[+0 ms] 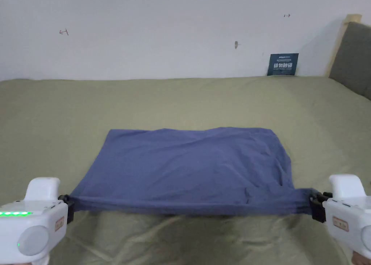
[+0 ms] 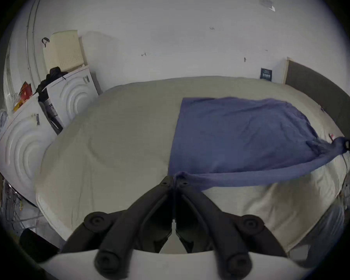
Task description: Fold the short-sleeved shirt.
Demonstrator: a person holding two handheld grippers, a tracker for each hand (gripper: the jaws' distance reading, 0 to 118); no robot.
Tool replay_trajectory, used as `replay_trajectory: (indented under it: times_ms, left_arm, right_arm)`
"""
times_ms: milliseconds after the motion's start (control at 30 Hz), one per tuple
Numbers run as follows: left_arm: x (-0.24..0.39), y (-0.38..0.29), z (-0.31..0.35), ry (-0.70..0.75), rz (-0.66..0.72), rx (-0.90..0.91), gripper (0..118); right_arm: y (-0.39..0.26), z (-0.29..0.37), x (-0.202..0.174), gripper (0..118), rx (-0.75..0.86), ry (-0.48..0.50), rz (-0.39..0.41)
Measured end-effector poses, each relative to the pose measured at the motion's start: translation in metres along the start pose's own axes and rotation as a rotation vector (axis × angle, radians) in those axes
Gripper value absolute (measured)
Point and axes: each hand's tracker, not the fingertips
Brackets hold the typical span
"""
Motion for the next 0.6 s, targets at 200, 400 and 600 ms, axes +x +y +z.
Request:
replay_trajectory:
  times_ms: [200,400,600]
  left_arm:
    - [-0.006,-0.043,0.022,-0.022,0.020,-0.053,0]
    - [-0.012,-0.053,0.016,-0.040,0.073,-0.094,0]
    - [-0.009,-0.052,0.006,-0.051,0.064,-0.146,1]
  right_arm:
    - [-0.040,0.019,0.001,3,-0.044,0.011,-0.023]
    - [-0.050,0.012,0.002,3,-0.082,0.009,-0.020]
    - [-0.056,0.001,0.000,3,-0.134,0.010,-0.032]
